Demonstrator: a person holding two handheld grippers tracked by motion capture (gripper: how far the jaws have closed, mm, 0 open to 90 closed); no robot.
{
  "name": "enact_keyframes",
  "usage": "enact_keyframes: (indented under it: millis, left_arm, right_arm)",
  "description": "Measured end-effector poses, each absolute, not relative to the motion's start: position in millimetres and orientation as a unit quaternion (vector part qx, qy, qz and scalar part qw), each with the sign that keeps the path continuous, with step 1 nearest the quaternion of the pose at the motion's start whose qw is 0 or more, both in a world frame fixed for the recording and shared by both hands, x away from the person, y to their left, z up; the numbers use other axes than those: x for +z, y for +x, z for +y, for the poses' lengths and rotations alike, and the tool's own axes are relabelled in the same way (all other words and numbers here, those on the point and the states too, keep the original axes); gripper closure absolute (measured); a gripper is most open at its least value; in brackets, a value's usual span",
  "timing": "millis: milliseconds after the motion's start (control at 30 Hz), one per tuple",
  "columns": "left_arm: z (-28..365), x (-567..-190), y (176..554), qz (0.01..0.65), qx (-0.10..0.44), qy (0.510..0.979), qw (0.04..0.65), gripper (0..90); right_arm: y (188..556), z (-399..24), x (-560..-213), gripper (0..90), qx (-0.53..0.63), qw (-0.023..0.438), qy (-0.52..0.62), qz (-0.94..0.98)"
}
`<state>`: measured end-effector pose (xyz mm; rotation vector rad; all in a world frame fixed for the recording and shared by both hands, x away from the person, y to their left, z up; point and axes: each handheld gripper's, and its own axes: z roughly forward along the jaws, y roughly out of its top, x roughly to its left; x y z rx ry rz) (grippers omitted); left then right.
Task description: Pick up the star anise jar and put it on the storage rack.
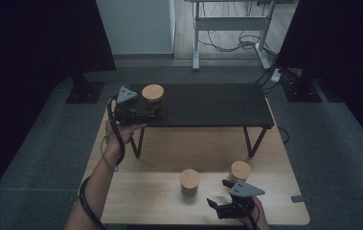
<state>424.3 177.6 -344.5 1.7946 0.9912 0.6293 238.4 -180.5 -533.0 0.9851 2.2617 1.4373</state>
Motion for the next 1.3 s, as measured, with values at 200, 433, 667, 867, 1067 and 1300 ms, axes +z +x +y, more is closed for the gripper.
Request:
enact_keyframes:
  millis: [200, 433, 667, 867, 1067, 1300]
  left_arm:
    - [183.3, -345.1, 414.4, 0.401, 0.257, 0.733, 0.485, 7.9]
    - [192.8, -347.0, 399.1, 0.399, 0.26, 0.726, 0.496, 7.8]
    - [200.8, -355.7, 384.0, 0.399, 0.257, 0.72, 0.506, 7.8]
    - [208.7, -363.3, 373.3, 0.399, 0.253, 0.714, 0.516, 7.8]
    - [215.7, -372.8, 358.3, 0.398, 0.245, 0.707, 0.531, 8.1]
    - [223.4, -391.5, 336.8, 0.395, 0.237, 0.703, 0.542, 8.2]
  right_arm:
    - [239.0, -180.5, -533.5, 9.3, 0.499, 0.142, 0.345, 0.782]
    - [239.9, -179.8, -531.3, 9.3, 0.5, 0.145, 0.345, 0.781]
    - [240.3, -178.7, -532.9, 9.3, 0.499, 0.142, 0.343, 0.783]
    - [240.3, -179.1, -532.7, 9.3, 0.5, 0.143, 0.344, 0.782]
    - [238.3, -178.0, -531.5, 9.3, 0.5, 0.144, 0.34, 0.784]
    - [238.1, -177.3, -531.7, 9.2, 0.498, 0.146, 0.337, 0.786]
